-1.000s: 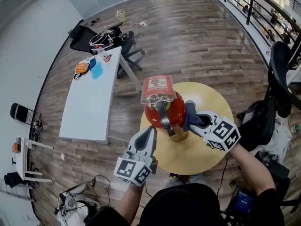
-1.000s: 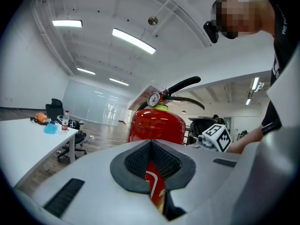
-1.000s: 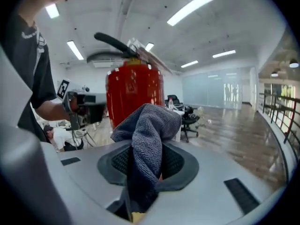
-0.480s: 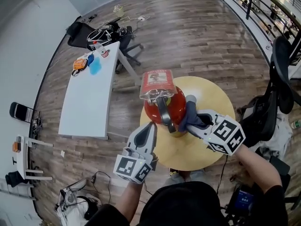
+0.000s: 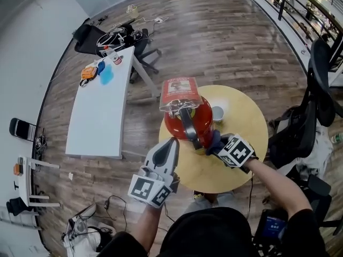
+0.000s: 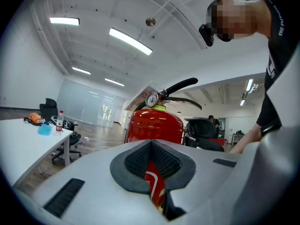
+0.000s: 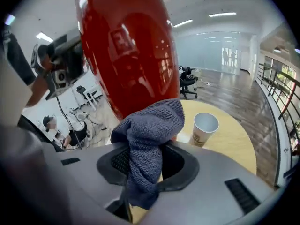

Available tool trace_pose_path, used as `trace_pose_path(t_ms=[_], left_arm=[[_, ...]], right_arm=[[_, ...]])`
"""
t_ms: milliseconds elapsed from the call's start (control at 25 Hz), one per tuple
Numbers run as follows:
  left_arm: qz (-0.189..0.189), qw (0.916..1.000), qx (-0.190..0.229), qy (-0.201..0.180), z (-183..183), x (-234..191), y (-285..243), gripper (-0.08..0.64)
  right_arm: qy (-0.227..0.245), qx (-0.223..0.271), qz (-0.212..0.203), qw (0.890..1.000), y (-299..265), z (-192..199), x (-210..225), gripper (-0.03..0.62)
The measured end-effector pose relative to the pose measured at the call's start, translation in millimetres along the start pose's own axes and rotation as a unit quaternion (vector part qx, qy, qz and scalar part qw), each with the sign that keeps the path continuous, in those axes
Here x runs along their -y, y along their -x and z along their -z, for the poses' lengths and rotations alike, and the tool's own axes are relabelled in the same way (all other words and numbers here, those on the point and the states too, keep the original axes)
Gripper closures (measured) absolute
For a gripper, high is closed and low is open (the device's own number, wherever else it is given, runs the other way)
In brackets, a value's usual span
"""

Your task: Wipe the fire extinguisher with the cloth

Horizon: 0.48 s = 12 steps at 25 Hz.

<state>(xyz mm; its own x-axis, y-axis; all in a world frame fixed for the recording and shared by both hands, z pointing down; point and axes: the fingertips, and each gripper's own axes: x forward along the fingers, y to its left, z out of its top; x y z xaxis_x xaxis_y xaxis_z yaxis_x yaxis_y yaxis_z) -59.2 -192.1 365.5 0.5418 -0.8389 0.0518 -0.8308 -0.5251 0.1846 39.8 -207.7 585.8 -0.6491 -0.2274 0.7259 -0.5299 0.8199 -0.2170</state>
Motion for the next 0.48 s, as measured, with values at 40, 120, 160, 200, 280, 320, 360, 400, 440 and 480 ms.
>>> trace_pose_path(t_ms=[40, 120, 160, 200, 280, 320, 360, 400, 440, 480], left_arm=[[0.004, 1.0, 0.001, 0.003, 0, 0, 0, 0.538], [0.015, 0.9998, 0.001, 0.011, 0, 0, -2, 0.538], [0.018, 0.9998, -0.001, 0.012, 0, 0, -3, 0.537], [0.019, 0.9998, -0.005, 0.008, 1, 0, -3, 0.538], [0.02, 0.9997, -0.017, -0.001, 3, 2, 0, 0.537], [0.021, 0.9995, -0.022, -0.003, 3, 2, 1, 0.537], [0.021, 0.9995, -0.024, -0.003, 3, 2, 2, 0.538], [0.021, 0.9994, -0.025, -0.002, 2, 1, 2, 0.538], [0.022, 0.9994, -0.026, -0.003, 1, 1, 1, 0.537], [0.023, 0.9994, -0.025, -0.004, 0, 1, 0, 0.537]], right_arm=[[0.004, -0.022, 0.004, 1.0, -12, 11, 4, 0.471], [0.012, -0.066, 0.014, 0.998, -35, 33, 14, 0.471], [0.02, -0.083, 0.018, 0.996, -47, 43, 19, 0.471], [0.027, -0.095, 0.019, 0.995, -58, 52, 23, 0.471], [0.024, -0.108, 0.011, 0.994, -74, 70, 24, 0.471], [0.021, -0.108, 0.008, 0.994, -79, 77, 25, 0.471], [0.023, -0.104, 0.005, 0.994, -85, 80, 27, 0.471], [0.029, -0.099, 0.003, 0.995, -90, 80, 29, 0.471], [0.033, -0.097, 0.002, 0.995, -91, 80, 31, 0.471], [0.035, -0.097, -0.001, 0.995, -88, 80, 31, 0.471]])
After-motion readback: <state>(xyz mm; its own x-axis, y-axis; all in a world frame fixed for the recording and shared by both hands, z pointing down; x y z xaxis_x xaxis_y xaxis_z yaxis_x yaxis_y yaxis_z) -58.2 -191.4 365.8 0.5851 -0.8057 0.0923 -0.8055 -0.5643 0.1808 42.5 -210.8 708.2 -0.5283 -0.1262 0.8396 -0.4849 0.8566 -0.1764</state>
